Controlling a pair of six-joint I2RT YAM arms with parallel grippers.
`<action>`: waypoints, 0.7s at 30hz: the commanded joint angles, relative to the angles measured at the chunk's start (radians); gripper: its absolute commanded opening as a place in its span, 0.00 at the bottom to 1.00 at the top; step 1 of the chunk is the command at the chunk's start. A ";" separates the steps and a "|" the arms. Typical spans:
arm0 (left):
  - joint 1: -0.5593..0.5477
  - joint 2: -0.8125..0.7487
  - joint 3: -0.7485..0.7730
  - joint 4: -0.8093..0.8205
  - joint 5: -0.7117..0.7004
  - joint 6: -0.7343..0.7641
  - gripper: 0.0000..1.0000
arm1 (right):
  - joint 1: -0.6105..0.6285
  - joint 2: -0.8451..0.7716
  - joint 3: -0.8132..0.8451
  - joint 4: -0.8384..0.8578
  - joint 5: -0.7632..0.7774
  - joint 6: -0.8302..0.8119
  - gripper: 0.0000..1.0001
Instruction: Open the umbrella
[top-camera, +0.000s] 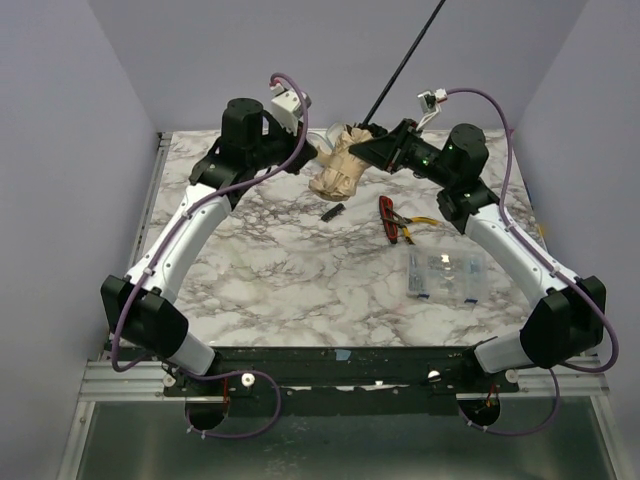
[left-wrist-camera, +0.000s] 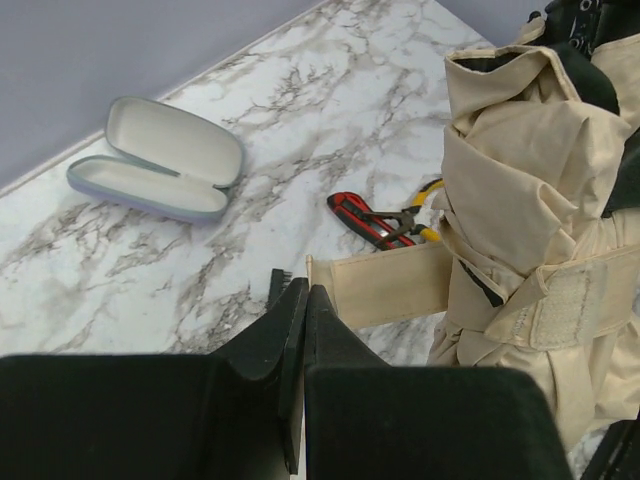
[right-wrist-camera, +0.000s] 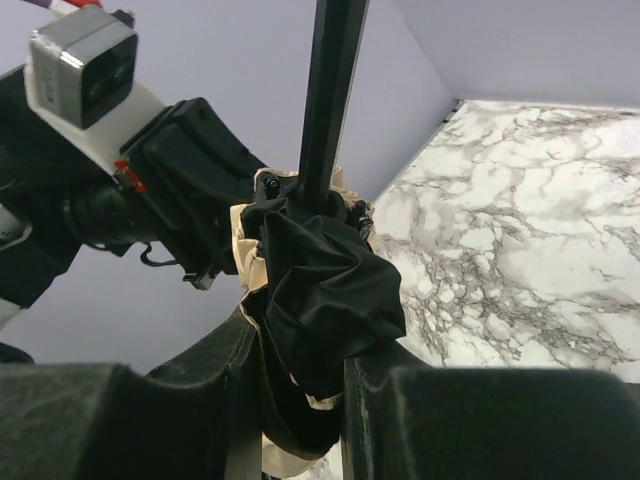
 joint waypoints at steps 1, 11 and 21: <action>0.039 0.028 0.034 -0.096 0.168 -0.025 0.00 | -0.015 -0.030 0.028 0.118 -0.084 -0.009 0.00; 0.189 -0.076 -0.075 0.022 0.415 -0.074 0.93 | -0.014 -0.016 0.070 0.078 -0.026 -0.105 0.00; 0.165 -0.100 -0.101 0.139 0.590 -0.074 0.94 | -0.013 -0.009 0.066 0.018 -0.102 -0.247 0.00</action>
